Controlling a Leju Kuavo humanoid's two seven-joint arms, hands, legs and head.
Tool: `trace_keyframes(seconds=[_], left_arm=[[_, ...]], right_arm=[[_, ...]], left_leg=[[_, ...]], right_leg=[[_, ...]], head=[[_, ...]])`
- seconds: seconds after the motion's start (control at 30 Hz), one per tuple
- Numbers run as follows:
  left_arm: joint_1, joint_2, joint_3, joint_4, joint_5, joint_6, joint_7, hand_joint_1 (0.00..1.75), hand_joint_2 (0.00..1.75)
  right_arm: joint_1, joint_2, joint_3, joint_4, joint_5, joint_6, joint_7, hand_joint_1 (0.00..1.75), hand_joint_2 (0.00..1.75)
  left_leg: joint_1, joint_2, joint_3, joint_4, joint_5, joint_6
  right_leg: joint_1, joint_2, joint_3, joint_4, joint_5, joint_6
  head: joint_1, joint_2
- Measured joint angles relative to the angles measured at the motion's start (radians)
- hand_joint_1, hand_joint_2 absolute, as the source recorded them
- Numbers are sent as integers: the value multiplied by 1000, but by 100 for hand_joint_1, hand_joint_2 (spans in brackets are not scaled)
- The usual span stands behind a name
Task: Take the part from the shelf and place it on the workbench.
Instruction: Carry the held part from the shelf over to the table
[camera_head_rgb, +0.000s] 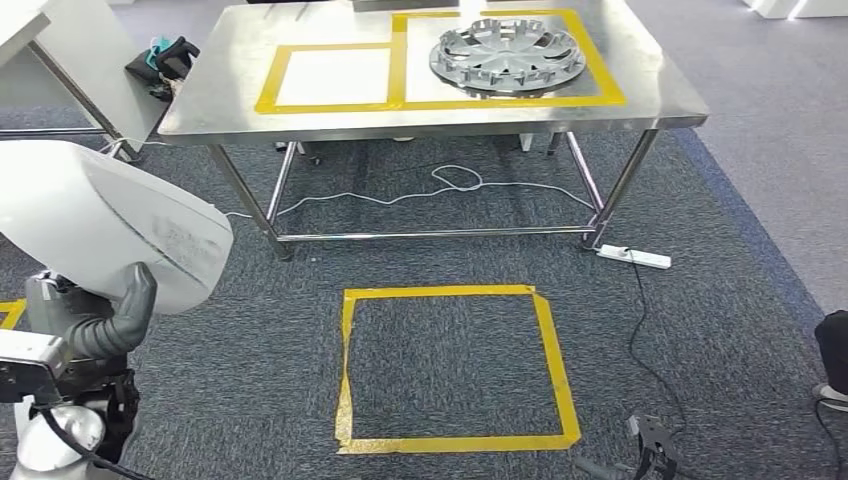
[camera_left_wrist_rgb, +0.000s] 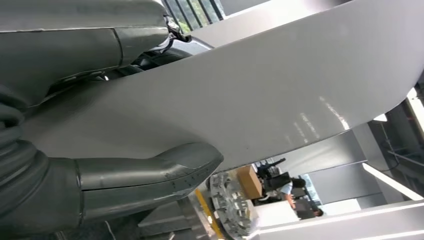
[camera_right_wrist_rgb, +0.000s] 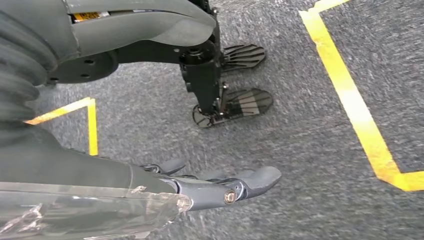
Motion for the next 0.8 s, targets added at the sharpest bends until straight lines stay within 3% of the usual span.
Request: trace_keyframes(seconds=[0.07, 0.1, 0.17, 0.2, 0.23, 0.27, 0.33, 0.37, 0.43, 0.53, 0.6, 0.67, 0.7, 0.73, 0.8], left_arm=[[-2, 0, 0, 0, -2, 0, 0, 175, 175], [-3, 0, 1, 0, -3, 1, 0, 175, 175], [-2, -1, 1, 0, -5, 1, 0, 175, 175], [-2, -1, 1, 0, -5, 2, 0, 175, 175], [-1, -1, 1, 0, -5, 2, 0, 175, 175], [-1, -1, 1, 0, -5, 2, 0, 175, 175], [-2, 0, 1, 0, -5, 3, 0, 175, 175], [-3, 0, 0, 0, -5, 3, 0, 175, 175], [-3, -1, 1, 0, -5, 3, 0, 175, 175], [-2, 0, 3, 0, -6, 3, 0, 175, 175], [-3, -1, 4, 0, -6, 3, 0, 175, 175], [-2, -2, 4, 0, -5, -4, 0, 175, 175], [-1, -1, 4, 0, -4, -9, 0, 175, 175], [-1, -1, 4, 0, -2, -16, 0, 175, 175], [0, -1, 4, 0, 4, -33, -1, 175, 175]], right_arm=[[-2, 0, 1, 0, -1, 1, 0, 0, 175], [-1, 0, 1, 0, -2, 1, 0, 0, 175], [3, -1, 0, 0, -5, 1, 0, 0, 175], [4, -1, 0, 0, -6, 2, 0, 0, 175], [5, -1, 0, 0, -7, 2, 0, 0, 175], [4, -1, 0, 0, -8, 2, 0, 0, 175], [1, -1, 0, 0, -10, 3, 0, 0, 175], [0, -1, 0, 0, -10, 3, 0, 0, 175], [-1, -1, -1, 0, -11, 3, 1, 0, 175], [-2, -1, -1, 0, -12, 3, 1, 0, 175], [-3, -1, 0, 0, -14, 2, -1, 0, 175], [0, -1, 0, 0, -18, -1, -5, 0, 175], [2, -1, -1, 0, -19, -2, -7, 0, 175], [4, -1, -1, 0, -21, -3, -9, 0, 175], [4, -1, -1, 0, -23, -4, -10, 0, 175]], left_leg=[[-1, 40, -25, 52, -34, -9], [-2, 64, -52, 108, -63, -13], [0, 86, -114, 234, -116, -18], [1, 89, -130, 267, -121, -19], [1, 90, -128, 264, -108, -18], [1, 92, -106, 223, -80, -15], [-2, 109, -34, 92, -26, -8], [-4, 117, -6, 40, -13, -4], [-9, 122, 13, 0, -14, 5], [-5, 110, 17, -11, -10, 23], [-1, 105, 21, -16, -8, 31], [-1, 99, 22, -16, -10, 35], [-2, 95, 22, -16, -10, 36], [-2, 91, 24, -16, -11, 36], [-1, 85, 29, -14, -14, 33]], right_leg=[[-2, -17, 3, -4, 2, -13], [-1, -25, 3, -5, 2, -18], [2, -44, 3, -5, 0, -22], [2, -52, 2, -5, 0, -23], [2, -59, 2, -5, -1, -23], [3, -65, 3, -4, -1, -22], [5, -74, 5, -3, -3, -17], [7, -77, 5, -3, -4, -13], [11, -84, 5, -5, -5, -2], [9, -83, 4, 1, -16, 16], [7, -64, -36, 86, -64, 23], [7, -51, -103, 219, -120, 27], [7, -49, -126, 260, -129, 28], [7, -48, -132, 265, -117, 28], [6, -48, -90, 165, -48, 28]], head=[[-6, 0], [-10, 0], [-12, 0], [-13, 0], [-13, 0], [-12, 0], [-13, 0], [-12, 0], [-11, 0], [-9, 0], [-2, 0], [3, 0], [3, 0], [3, 0], [3, 0]])
